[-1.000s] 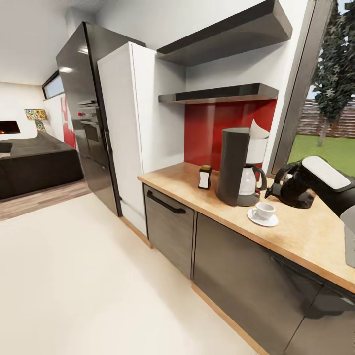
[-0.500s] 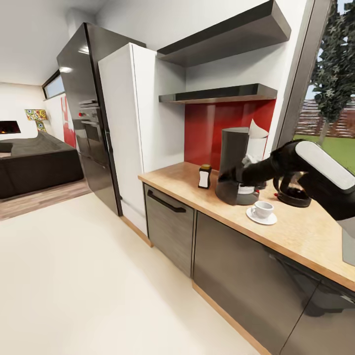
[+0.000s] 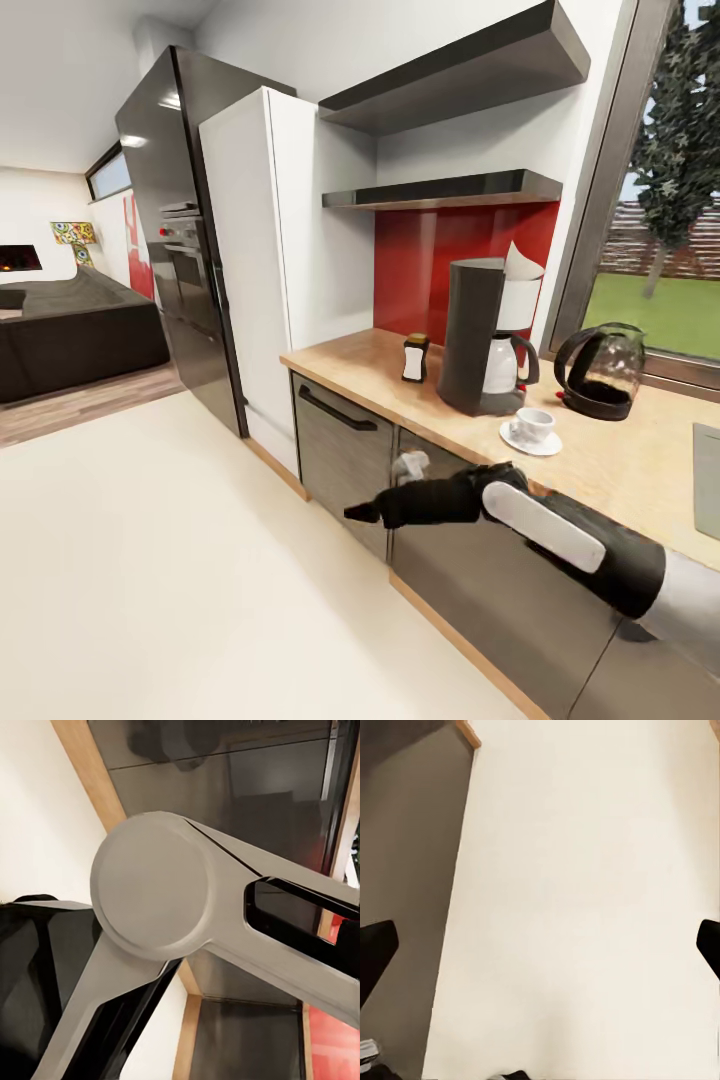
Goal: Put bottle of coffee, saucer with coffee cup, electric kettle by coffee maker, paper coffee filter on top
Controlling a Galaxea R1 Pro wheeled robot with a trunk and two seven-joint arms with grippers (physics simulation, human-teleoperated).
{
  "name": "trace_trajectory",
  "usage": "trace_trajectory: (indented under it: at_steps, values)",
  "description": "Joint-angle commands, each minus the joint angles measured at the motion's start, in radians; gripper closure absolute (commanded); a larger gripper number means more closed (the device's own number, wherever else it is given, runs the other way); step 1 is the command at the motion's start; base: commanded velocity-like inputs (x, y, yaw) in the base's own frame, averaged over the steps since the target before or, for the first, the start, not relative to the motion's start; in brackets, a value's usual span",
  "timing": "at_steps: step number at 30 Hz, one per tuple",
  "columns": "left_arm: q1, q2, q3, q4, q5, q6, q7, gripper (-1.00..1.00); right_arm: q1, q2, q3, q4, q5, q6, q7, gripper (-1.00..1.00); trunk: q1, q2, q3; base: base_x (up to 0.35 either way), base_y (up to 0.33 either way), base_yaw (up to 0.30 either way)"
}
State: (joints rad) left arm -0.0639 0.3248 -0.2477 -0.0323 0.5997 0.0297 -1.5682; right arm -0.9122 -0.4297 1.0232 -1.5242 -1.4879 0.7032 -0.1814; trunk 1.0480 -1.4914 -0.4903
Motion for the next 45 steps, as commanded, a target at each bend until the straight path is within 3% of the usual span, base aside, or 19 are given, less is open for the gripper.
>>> trace_trajectory:
  at_steps: [1, 2, 4, 5, 6, 9, 11, 13, 14, 16, 19, 23, 28, 29, 36, 45]
  values:
    - [0.0, 0.001, -0.005, -0.001, 0.008, 0.003, -0.003, -1.0, 0.057, -0.003, 0.003, 0.002, 0.061, -0.027, 0.039, -1.0, 0.0, -0.001, -0.001, 0.0, 0.0, 0.0]
    - [0.0, 0.003, 0.008, -0.002, 0.008, 0.004, -0.003, -1.0, 0.141, -0.008, 0.004, 0.014, 0.176, -0.077, 0.121, -1.0, 0.0, -0.001, -0.001, 0.0, 0.0, 0.0]
    - [0.0, 0.004, 0.03, -0.007, 0.008, 0.004, -0.003, -1.0, 0.232, -0.014, 0.004, 0.048, 0.269, -0.143, 0.2, -1.0, 0.0, -0.001, -0.001, 0.0, 0.0, 0.0]
    - [0.0, 0.005, 0.059, -0.01, 0.008, 0.004, -0.003, -1.0, 0.316, -0.018, 0.004, 0.106, 0.333, -0.22, 0.269, -1.0, 0.0, -0.001, -0.001, 0.0, 0.0, 0.0]
    - [0.0, 0.006, 0.112, -0.013, 0.008, 0.004, -0.003, -1.0, 0.41, -0.022, 0.005, 0.242, 0.388, -0.351, 0.355, -1.0, 0.0, -0.001, -0.001, 0.0, 0.0, 0.0]
    - [0.0, 0.006, 0.182, -0.015, 0.008, 0.004, -0.003, -1.0, 0.483, -0.021, 0.01, 0.502, 0.419, -0.516, 0.497, -1.0, 0.0, -0.001, -0.001, 0.0, 0.0, 0.0]
    - [0.0, 0.001, 0.223, -0.013, 0.008, 0.001, -0.003, -1.0, 0.516, -0.01, 0.034, 0.783, 0.432, -0.642, 0.705, -1.0, 0.0, -0.001, -0.001, 0.0, 0.0, 0.0]
    - [0.0, -0.001, 0.234, -0.01, 0.008, -0.002, -0.003, -1.0, 0.525, 0.004, 0.048, 0.92, 0.436, -0.691, 0.797, -1.0, 0.0, -0.001, -0.001, 0.0, 0.0, 0.0]
    - [0.0, -0.002, 0.242, -0.008, 0.008, -0.004, -0.003, -1.0, 0.531, 0.018, 0.056, 1.042, 0.437, -0.731, 0.868, -1.0, 0.0, -0.001, -0.001, 0.0, 0.0, 0.0]
    - [0.0, -0.002, 0.25, -0.005, 0.008, -0.005, -0.003, -1.0, 0.546, 0.041, 0.065, 1.228, 0.439, -0.783, 0.949, -1.0, 0.0, -0.001, -0.001, 0.0, 0.0, 0.0]
    - [0.0, -0.002, 0.253, -0.002, 0.008, -0.006, -0.003, -1.0, 0.581, 0.051, 0.068, 1.333, 0.44, -0.831, 0.982, -1.0, 0.0, -0.001, -0.001, 0.0, 0.0, 0.0]
    - [0.0, -0.001, 0.255, -0.001, 0.008, -0.007, -0.003, -1.0, 0.622, 0.057, 0.07, 1.389, 0.441, -0.897, 0.999, -1.0, 0.0, -0.001, -0.001, 0.0, 0.0, 0.0]
    - [0.0, -0.001, 0.255, 0.0, 0.008, -0.007, -0.003, -1.0, 0.636, 0.058, 0.07, 1.405, 0.442, -0.915, 1.007, -1.0, 0.0, -0.001, -0.001, 0.0, 0.0, 0.0]
    - [0.0, -0.001, 0.255, -0.001, 0.008, -0.007, 0.03, -1.0, 0.638, 0.058, 0.07, 1.407, 0.442, -0.918, 1.007, -1.0, 0.0, -0.001, -0.001, 0.0, 0.0, 0.0]
    - [0.0, -0.001, 0.254, -0.001, 0.008, -0.005, 0.05, -1.0, 0.639, 0.058, 0.07, 1.408, 0.442, -0.919, 1.001, -1.0, 0.0, -0.001, -0.001, 0.078, 0.069, -0.003]
    - [0.0, -0.001, 0.254, -0.001, 0.008, -0.006, 0.051, -1.0, 0.639, 0.058, 0.071, 1.408, 0.442, -0.919, 1.001, -1.0, 0.0, -0.001, -0.001, 0.048, 0.043, -0.207]
